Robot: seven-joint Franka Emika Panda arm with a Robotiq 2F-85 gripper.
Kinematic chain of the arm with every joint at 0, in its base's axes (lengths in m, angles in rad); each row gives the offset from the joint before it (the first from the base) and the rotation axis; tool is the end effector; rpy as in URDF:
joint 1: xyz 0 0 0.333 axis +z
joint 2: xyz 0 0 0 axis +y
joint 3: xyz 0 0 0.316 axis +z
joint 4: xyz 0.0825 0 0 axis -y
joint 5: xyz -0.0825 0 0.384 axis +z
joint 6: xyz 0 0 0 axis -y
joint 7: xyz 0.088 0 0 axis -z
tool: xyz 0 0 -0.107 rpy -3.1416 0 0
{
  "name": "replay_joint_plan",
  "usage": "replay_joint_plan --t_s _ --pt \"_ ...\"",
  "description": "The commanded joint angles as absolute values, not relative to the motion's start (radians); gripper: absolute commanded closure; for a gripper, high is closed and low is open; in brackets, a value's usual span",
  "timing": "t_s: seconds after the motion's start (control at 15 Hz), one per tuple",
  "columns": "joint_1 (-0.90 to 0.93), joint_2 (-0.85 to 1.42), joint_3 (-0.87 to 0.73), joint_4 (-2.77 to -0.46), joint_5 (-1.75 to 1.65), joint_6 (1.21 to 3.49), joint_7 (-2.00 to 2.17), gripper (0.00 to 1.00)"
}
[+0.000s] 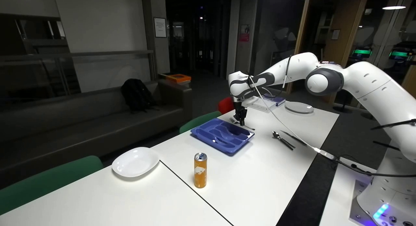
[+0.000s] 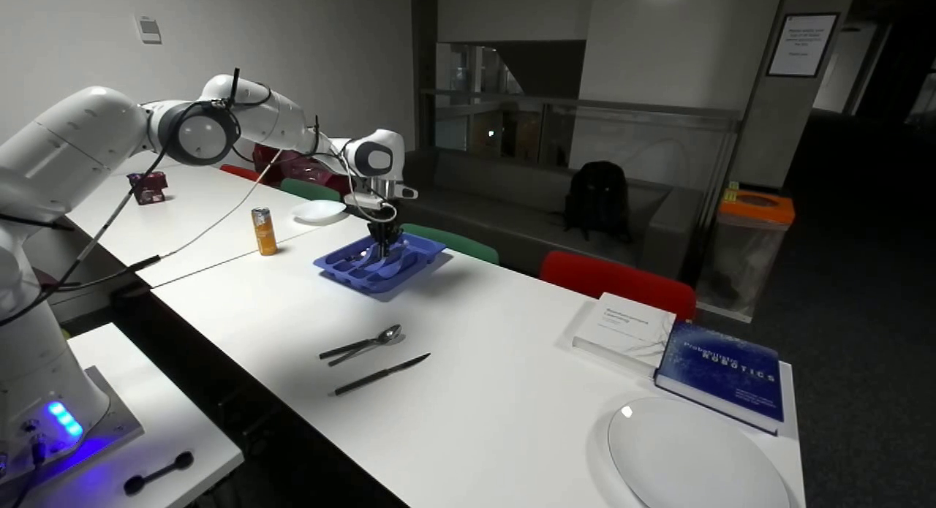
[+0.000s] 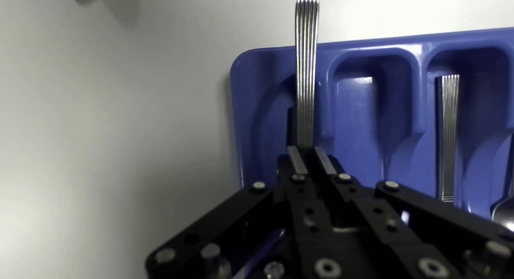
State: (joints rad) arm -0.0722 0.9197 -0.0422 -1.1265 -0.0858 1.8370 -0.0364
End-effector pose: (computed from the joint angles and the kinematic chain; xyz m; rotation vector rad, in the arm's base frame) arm 0.7400 -0.0828 0.2344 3.0243 -0.0508 -0.3287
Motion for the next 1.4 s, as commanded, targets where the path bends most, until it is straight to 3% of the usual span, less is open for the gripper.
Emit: replay_joint_plan --t_s 0.0,0.67,1.33 --pt "-0.067 0.932 -0.04 -1.106 -0.083 1.81 -0.056 0.98" --pt "-0.051 0.958 -0.037 -1.051 -0.098 1.772 -0.106 0.98" --pt "-0.07 1.074 -0.026 -0.856 -0.081 1.669 -0.19 0.98"
